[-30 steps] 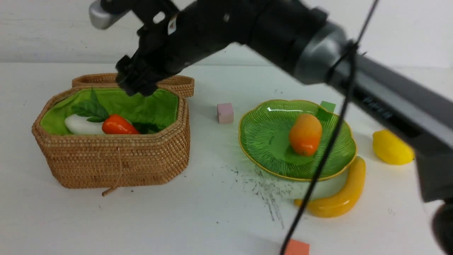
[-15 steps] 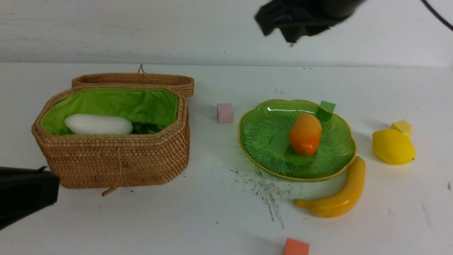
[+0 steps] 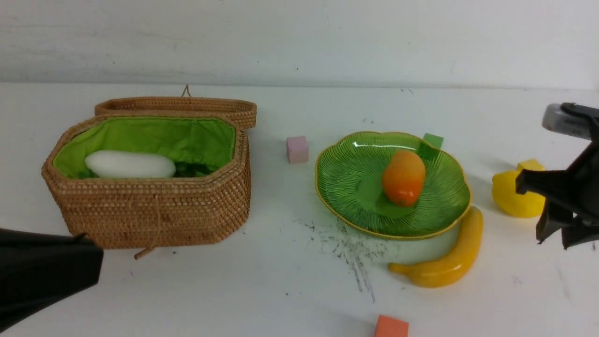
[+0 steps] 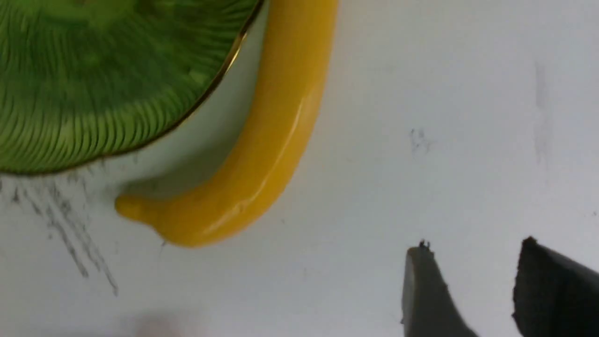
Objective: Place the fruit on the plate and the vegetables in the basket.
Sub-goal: Use the right arm to grab a banana and put it into the right plate
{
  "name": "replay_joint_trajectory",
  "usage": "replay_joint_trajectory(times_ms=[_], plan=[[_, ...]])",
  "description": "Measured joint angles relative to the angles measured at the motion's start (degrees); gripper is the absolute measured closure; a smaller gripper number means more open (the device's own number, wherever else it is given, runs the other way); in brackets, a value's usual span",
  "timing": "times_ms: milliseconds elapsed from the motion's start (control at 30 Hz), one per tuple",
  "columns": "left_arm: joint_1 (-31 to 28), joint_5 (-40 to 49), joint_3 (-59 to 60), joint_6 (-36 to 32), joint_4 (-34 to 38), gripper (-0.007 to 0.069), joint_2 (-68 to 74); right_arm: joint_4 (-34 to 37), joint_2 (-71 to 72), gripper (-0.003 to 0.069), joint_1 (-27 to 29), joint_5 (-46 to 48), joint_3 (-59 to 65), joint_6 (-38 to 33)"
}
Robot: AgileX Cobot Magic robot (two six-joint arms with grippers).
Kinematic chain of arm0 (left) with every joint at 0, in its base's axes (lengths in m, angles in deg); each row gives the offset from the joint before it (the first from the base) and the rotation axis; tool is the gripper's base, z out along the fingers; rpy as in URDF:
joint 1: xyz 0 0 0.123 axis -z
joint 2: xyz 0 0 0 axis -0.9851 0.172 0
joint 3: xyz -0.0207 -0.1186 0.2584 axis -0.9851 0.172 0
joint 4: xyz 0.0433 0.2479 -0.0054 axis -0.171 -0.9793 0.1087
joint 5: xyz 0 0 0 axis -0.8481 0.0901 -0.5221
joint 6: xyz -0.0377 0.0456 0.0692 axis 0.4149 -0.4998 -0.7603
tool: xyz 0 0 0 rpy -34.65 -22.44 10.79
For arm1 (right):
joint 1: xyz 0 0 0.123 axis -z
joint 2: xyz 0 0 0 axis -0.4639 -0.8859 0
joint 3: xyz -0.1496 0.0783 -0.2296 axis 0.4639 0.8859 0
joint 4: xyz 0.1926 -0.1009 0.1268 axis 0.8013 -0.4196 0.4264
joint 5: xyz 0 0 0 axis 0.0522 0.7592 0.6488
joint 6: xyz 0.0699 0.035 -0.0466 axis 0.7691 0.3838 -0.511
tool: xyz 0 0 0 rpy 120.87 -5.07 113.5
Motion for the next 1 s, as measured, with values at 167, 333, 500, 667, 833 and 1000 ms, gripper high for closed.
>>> replay_joint_trajectory(times_ms=[167, 333, 500, 667, 833, 1000], plan=[[0.0, -0.31, 0.0, -0.05, 0.0, 0.0638, 0.47, 9.0, -5.06, 0.021, 1.53, -3.17, 0.14, -3.02], [0.0, -0.63, 0.0, -0.05, 0.07, 0.0638, 0.64, 11.37, -11.18, 0.016, -0.65, -5.3, 0.14, -3.8], [0.0, -1.29, 0.0, -0.06, 0.18, 0.0638, 0.64, 11.8, -13.83, 0.0153, -3.02, -7.98, 0.14, -3.8], [0.0, -1.83, 0.0, -0.11, 0.18, 0.0638, 0.64, 13.4, -15.39, 0.0153, -3.71, -11.11, 0.14, -3.55], [0.0, -1.83, 0.0, -0.11, 1.06, 0.0638, 0.64, 13.54, -16.92, 0.0153, -3.78, -12.23, 0.14, -2.48], [0.0, -1.72, 0.0, -0.11, 1.99, 0.0638, 0.64, 13.75, -18.7, 0.0153, -3.78, -14.78, 0.14, -2.42]])
